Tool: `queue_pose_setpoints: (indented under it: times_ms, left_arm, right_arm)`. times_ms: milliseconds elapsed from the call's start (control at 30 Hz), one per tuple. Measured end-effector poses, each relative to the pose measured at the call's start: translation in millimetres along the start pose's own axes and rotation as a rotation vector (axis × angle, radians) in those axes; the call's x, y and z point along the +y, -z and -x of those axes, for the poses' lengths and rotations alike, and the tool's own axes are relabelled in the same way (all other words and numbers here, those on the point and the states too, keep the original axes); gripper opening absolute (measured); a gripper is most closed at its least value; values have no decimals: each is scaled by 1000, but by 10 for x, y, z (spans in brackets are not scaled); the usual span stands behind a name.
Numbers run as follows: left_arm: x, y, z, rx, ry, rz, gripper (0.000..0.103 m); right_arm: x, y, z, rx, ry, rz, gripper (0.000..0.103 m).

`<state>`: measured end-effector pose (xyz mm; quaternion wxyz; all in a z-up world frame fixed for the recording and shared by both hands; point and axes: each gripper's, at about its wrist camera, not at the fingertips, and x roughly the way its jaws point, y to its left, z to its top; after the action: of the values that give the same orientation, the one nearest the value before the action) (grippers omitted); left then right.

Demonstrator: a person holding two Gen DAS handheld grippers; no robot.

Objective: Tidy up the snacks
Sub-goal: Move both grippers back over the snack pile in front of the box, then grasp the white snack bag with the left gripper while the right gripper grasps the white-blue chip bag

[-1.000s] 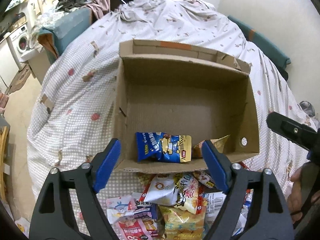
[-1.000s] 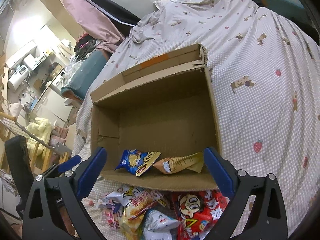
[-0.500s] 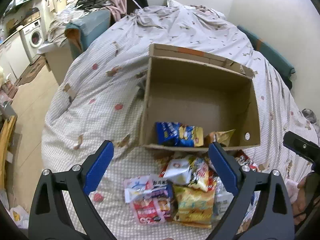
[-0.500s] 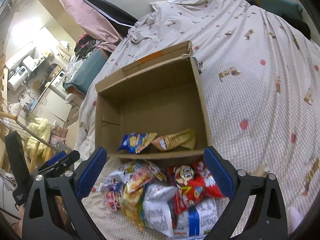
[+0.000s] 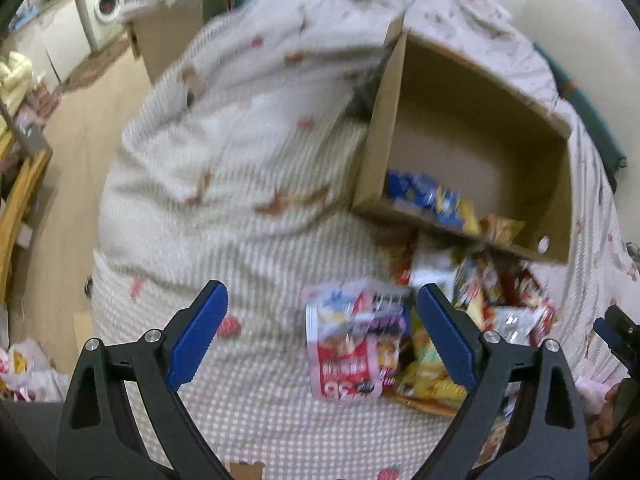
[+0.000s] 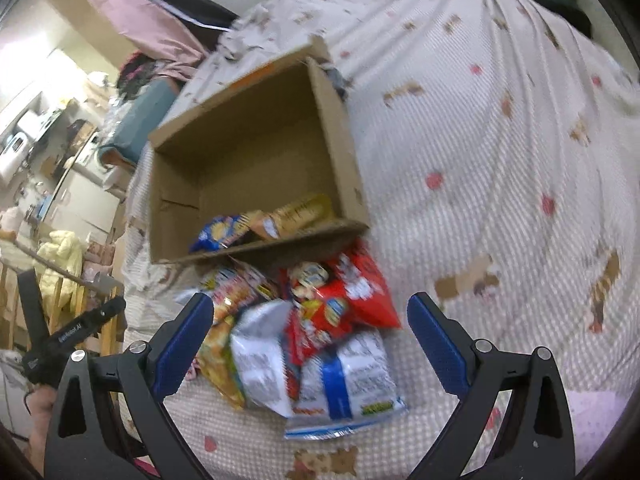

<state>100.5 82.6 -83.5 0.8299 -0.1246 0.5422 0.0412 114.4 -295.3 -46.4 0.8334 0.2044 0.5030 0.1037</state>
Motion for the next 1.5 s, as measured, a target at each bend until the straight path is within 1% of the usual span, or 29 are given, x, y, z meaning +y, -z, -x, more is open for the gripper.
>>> queue_pose_setpoints:
  times_ms: [100, 167, 233, 300, 400, 500, 600, 700, 767, 833, 900, 967, 1000, 1067, 1133, 1167, 1233, 1300, 1367, 1500]
  left_arm:
    - [13, 98, -214, 90, 21, 22, 94]
    - [-20, 130, -292, 112, 26, 20, 94]
    - [-62, 125, -356, 118, 43, 23, 94]
    - [-113, 136, -435, 144, 64, 34, 94]
    - [-239, 164, -538, 164, 38, 7, 94]
    - [-366, 172, -647, 185, 28, -18, 94]
    - [-490, 170, -775, 199, -18, -42, 94]
    - [-537, 173, -856, 214, -30, -38, 94]
    - [-569, 179, -870, 211, -29, -42, 94]
    - [-617, 165, -854, 193, -30, -60, 91]
    - [-653, 152, -838, 184, -25, -75, 77]
    - [-670, 163, -820, 188, -13, -77, 69]
    - [-668, 168, -811, 185, -10, -75, 63]
    - [-655, 149, -783, 185, -4, -77, 61]
    - [-638, 139, -732, 182, 1, -86, 56]
    - [-612, 133, -721, 181, 6, -89, 53]
    - [-620, 137, -671, 178, 18, -93, 52]
    - [-629, 144, -609, 173, 33, -97, 50]
    - [-610, 155, -548, 168, 41, -98, 50]
    - [-505, 138, -393, 161, 79, -70, 50]
  right_arm:
    - [-163, 39, -50, 41, -3, -75, 100]
    - [-206, 30, -68, 52, -16, -103, 100]
    - [-207, 26, -76, 49, -12, -105, 100]
    - [-189, 25, -90, 53, -3, -97, 100]
    - [-155, 31, -112, 63, -7, -87, 100]
    - [-135, 35, -110, 64, -1, -75, 100]
    - [-156, 33, -106, 62, -2, -81, 100]
    - [-187, 33, -96, 62, 2, -88, 100]
    - [-212, 35, -89, 64, 4, -93, 100]
    - [-228, 36, -90, 66, 10, -95, 100]
    - [-251, 45, -102, 79, 22, -96, 100]
    - [-275, 57, -117, 92, 25, -105, 100]
    - [-285, 62, -133, 101, 24, -108, 100]
    - [-300, 75, -169, 124, 31, -108, 100]
    - [-308, 96, -209, 147, 43, -107, 100]
    - [-320, 114, -247, 172, 55, -102, 100]
    - [-346, 157, -330, 219, 64, -109, 100]
    - [-387, 224, -448, 287, 72, -121, 100]
    - [-355, 295, -580, 351, 95, -85, 99]
    - [-210, 383, -805, 414, 107, -22, 99]
